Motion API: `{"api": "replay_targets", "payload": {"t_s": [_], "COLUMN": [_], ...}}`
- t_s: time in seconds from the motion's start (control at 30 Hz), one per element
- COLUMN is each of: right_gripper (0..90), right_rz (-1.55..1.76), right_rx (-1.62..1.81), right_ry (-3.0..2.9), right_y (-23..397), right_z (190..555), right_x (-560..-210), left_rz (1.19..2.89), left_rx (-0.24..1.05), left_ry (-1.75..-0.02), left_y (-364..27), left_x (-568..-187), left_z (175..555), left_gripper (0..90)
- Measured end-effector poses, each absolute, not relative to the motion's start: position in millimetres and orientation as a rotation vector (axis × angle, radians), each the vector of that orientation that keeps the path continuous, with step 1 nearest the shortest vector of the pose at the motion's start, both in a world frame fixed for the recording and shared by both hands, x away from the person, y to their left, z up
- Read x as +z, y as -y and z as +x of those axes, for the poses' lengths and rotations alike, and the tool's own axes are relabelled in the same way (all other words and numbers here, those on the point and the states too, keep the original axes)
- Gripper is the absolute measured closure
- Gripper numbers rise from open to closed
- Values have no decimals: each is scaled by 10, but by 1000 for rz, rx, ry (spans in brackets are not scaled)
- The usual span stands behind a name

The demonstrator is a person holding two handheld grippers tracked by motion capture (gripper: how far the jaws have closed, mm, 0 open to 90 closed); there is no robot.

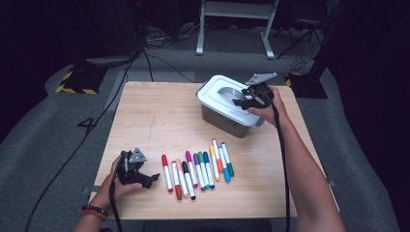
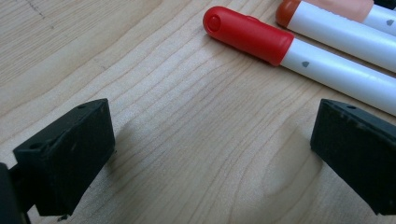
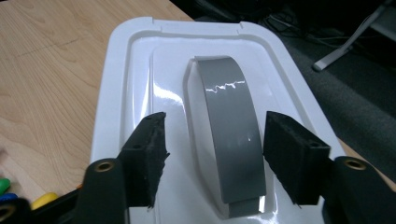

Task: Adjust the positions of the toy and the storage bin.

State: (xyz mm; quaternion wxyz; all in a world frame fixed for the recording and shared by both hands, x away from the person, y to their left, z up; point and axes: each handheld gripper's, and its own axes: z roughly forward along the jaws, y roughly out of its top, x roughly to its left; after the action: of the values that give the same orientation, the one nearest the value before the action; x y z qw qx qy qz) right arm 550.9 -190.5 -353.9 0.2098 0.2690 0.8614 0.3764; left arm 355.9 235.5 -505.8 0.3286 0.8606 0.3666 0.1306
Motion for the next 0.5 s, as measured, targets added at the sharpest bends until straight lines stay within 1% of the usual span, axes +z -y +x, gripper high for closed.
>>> {"api": "replay_targets", "payload": {"t_s": [0.17, 0.2, 0.5], "right_gripper": [596, 614, 632], "right_rz": [787, 788, 758], "right_rx": [1021, 1017, 1001], "right_ry": [-2371, -2370, -2374], "right_y": [1907, 1910, 1879], "right_z": [5570, 5590, 5616], "right_x": [-3552, -3555, -3576], "left_rz": [2252, 2252, 2252], "left_rx": [339, 342, 342], "left_ry": [-961, -959, -959], "left_y": [-2354, -2355, -2355], "left_x": [-5058, -5058, -5058], "left_z": [3557, 3559, 3559], "left_gripper": [1, 0, 0]}}
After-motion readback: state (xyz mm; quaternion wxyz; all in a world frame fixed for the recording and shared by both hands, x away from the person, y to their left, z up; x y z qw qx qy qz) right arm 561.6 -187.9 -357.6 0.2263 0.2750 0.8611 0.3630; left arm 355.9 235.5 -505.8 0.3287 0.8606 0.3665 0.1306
